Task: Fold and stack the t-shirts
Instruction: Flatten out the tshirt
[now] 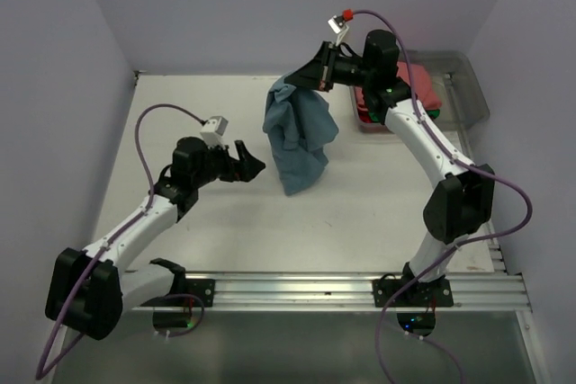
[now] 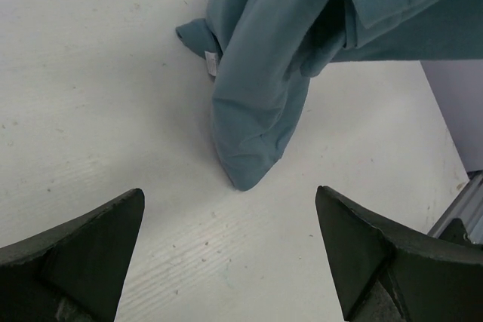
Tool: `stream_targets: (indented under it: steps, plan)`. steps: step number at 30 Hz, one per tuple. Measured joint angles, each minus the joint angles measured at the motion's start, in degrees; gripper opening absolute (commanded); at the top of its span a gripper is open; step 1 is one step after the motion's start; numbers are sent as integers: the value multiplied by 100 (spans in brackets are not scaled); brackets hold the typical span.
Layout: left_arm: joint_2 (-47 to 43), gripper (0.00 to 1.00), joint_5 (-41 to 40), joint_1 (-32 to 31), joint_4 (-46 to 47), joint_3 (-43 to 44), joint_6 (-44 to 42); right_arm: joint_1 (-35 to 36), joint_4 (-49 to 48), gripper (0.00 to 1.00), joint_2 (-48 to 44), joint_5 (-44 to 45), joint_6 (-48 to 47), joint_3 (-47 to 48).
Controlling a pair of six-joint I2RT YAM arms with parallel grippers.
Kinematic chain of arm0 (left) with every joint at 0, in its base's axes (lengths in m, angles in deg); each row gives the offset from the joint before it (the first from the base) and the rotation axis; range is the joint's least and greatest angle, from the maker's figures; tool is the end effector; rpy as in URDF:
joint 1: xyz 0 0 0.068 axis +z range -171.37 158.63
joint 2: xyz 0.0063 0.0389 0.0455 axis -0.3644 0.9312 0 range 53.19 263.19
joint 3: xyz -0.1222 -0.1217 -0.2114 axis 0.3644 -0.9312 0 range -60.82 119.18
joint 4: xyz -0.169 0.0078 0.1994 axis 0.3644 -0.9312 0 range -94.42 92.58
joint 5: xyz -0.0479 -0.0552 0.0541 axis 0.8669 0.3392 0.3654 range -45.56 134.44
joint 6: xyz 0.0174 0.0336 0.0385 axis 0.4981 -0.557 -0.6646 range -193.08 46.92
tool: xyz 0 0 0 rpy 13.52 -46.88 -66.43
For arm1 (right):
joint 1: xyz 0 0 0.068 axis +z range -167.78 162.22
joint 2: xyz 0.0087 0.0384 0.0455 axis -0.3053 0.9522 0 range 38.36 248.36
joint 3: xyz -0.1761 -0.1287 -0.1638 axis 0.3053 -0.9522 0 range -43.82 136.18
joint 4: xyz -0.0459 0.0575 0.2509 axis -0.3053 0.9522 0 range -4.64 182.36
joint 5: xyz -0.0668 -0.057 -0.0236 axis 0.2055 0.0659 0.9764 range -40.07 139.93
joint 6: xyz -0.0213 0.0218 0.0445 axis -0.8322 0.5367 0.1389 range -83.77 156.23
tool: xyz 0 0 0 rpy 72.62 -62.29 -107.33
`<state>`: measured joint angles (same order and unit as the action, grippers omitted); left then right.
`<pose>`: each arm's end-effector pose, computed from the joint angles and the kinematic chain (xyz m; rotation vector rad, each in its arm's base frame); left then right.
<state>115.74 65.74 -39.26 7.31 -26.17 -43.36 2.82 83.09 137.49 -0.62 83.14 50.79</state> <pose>0.2258 -0.0865 0.2439 0.0416 2.0592 -0.8959 0.3717 0.1691 0.4109 -0.3618 1.8186 1.5648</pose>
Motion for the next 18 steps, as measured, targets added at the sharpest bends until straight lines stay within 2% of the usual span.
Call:
stream_targets:
  steps: [9, 18]
  plan:
    - [1274, 100, -2140, -1762, 509, 385, -691, 118, -393, 0, 573, -55, 595, 824]
    - [2520, 100, -4441, -2492, 566, 629, -855, 197, -509, 0, 595, -203, 739, 981]
